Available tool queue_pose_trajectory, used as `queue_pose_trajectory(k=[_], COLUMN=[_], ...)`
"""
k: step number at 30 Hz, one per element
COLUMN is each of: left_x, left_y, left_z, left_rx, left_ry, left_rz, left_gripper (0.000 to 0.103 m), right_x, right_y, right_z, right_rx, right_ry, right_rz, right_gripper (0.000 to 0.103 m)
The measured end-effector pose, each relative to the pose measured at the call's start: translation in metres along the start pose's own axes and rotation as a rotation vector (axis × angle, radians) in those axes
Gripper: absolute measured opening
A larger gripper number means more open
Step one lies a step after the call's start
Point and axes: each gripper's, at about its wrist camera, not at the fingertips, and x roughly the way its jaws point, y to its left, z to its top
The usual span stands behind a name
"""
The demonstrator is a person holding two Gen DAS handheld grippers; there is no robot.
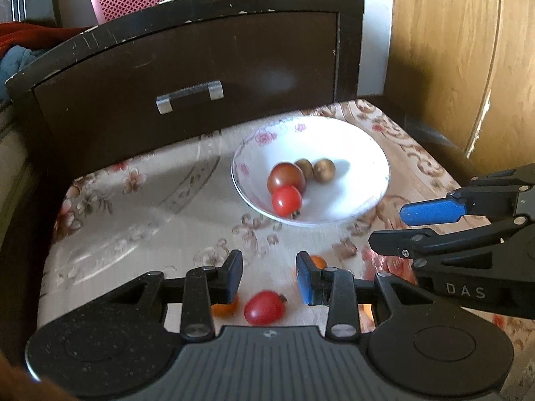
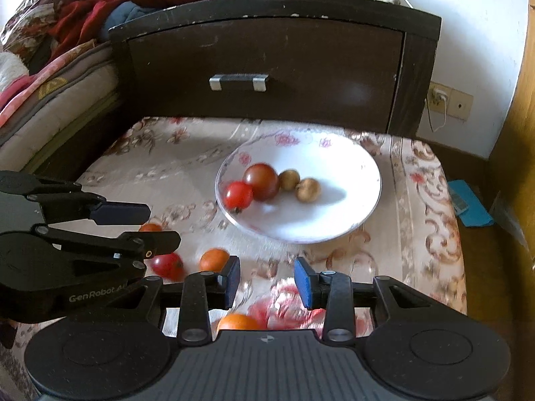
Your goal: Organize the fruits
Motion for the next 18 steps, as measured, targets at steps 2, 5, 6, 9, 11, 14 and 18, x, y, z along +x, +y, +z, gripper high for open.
queue_pose_trajectory(k=[2,5,6,9,11,14,18], left_x=[-0.002,-0.005,-0.005,-0.007,-0.008,-0.008,-0.009], left_y=[-0.002,-0.005,-0.005,-0.007,-0.008,-0.009,-0.008], left_z=[-0.004,-0.010,-0.012,-0.017,-0.019,-0.023,-0.028], left_rx=[0.006,0.018,0.020,0.028,0.031,0.034,0.035], left_ry=[0.007,0.021,0.025,0.037,0.044,0.053,0.066], left_rz=[-0.004,-0.007,-0.009,-0.012,-0.014,-0.014,-0.012], left_gripper=[0.043,0.043,0.043,0.043,0.043,0.043,0.044], right_x=[-0.001,-0.003,-0.004,-0.007,-0.008,-0.009,-0.008], right_y=[0.002,0.004,0.005,0.008,0.010,0.013,0.014], right_z=[-0.005,-0.009,-0.010,-0.012,-0.013,-0.016,-0.019], right_rx=[0.001,0.002,0.002,0.001,-0.001,-0.009,-0.012], right_ry=[0.011,0.024,0.026,0.027,0.029,0.035,0.048], right_rz=[0.002,0.004,0.006,0.012,0.016,0.023,0.022], right_gripper=[0.031,0.031,0.031,0.034,0.035,0.035,0.035])
